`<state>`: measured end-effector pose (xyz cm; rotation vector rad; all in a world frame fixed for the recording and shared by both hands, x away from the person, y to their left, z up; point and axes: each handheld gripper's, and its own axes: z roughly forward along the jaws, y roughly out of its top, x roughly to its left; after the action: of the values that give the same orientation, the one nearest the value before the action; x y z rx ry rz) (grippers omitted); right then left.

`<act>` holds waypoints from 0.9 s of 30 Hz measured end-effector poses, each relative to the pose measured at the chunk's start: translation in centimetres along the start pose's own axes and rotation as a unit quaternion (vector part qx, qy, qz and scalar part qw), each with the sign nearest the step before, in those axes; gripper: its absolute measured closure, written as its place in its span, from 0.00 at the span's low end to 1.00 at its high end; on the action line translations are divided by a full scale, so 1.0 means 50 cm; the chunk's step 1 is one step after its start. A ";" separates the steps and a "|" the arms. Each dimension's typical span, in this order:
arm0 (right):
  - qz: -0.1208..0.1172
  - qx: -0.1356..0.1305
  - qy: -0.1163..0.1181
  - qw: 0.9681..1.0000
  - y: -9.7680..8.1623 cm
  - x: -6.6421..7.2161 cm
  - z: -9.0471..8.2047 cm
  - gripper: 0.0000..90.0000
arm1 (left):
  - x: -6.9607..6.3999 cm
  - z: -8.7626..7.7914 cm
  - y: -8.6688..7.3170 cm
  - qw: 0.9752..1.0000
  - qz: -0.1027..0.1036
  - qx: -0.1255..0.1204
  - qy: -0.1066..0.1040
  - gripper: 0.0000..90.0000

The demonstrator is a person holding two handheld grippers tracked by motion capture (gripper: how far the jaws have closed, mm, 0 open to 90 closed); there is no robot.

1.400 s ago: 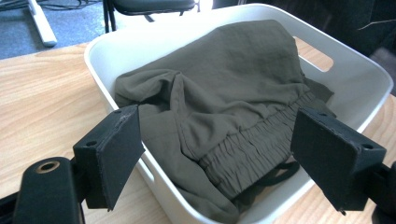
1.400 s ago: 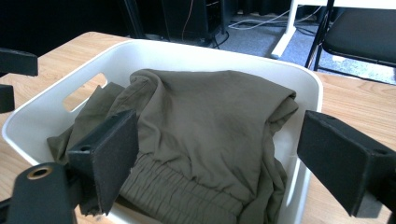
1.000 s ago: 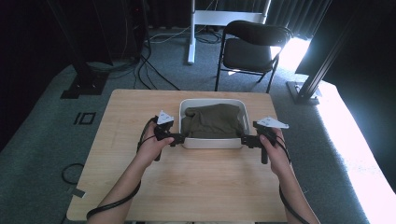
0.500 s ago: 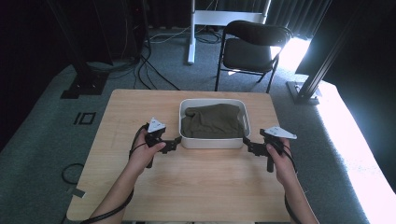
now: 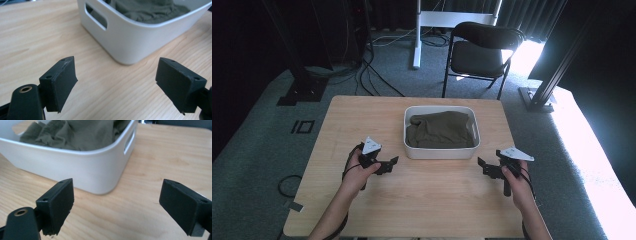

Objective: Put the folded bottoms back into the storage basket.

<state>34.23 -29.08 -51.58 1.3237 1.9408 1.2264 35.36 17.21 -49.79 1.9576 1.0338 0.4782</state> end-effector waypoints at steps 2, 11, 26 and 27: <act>0.007 0.004 -0.003 1.000 -0.011 -0.004 -0.002 0.14 | 0.003 -0.001 -0.010 1.000 -0.002 0.004 0.002 0.20; 0.021 0.016 -0.021 0.999 -0.049 -0.029 -0.018 0.14 | 0.012 -0.013 -0.050 1.000 -0.008 0.016 0.021 0.20; 0.047 0.041 -0.053 0.997 -0.106 -0.065 -0.053 0.14 | 0.049 -0.055 -0.111 0.996 -0.042 0.022 0.074 0.20; 0.045 0.043 -0.056 0.997 -0.109 -0.066 -0.055 0.14 | 0.052 -0.057 -0.115 0.995 -0.045 0.023 0.081 0.20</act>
<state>30.89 -33.89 -55.31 1.5042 1.8919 1.0970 32.23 22.48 -53.03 1.9283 1.2399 0.5737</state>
